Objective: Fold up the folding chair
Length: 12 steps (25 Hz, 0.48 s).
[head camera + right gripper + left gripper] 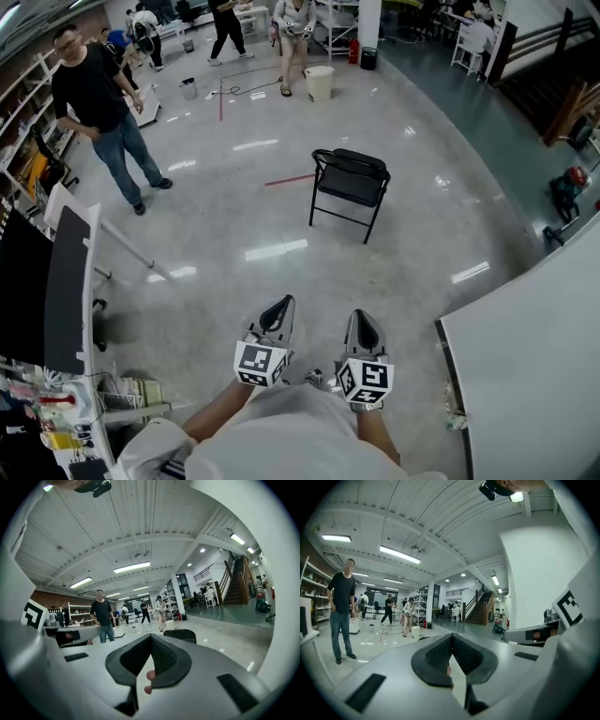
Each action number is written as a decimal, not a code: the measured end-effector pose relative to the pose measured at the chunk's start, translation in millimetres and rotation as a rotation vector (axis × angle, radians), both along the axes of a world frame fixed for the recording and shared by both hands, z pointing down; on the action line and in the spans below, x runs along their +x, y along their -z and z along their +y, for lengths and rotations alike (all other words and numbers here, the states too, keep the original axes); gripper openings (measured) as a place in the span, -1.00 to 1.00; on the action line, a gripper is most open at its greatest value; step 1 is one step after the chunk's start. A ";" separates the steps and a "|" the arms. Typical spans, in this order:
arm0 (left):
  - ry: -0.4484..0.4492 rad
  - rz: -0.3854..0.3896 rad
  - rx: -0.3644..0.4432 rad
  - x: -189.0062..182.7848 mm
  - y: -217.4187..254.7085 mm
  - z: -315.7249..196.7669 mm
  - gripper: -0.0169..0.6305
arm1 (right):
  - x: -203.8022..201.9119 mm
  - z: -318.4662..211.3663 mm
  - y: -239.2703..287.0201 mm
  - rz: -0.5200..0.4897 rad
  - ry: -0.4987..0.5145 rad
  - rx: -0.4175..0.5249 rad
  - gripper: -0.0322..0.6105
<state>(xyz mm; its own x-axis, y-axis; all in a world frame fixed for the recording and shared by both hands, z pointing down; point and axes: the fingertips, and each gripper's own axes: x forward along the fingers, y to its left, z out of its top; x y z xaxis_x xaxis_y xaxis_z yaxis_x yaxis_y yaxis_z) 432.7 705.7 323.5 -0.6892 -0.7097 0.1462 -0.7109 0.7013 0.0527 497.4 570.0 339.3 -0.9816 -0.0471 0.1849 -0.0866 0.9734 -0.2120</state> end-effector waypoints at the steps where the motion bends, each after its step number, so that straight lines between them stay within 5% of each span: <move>1: 0.007 0.009 -0.004 -4.7 0.0 -3.8 -0.91 | -0.4 -3.7 1.1 0.004 -0.003 0.016 -0.89; 12: 0.003 0.049 -0.035 -34.7 -23.2 -8.8 -0.91 | -31.4 -7.5 -23.5 0.070 -0.023 0.002 -0.89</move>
<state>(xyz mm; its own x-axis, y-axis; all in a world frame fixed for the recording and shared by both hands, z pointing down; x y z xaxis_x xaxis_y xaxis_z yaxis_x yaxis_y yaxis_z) 398.0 696.9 346.7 -0.6830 -0.7011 0.2051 -0.7056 0.7058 0.0629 466.0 562.5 362.8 -0.9649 -0.0703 0.2529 -0.1239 0.9714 -0.2027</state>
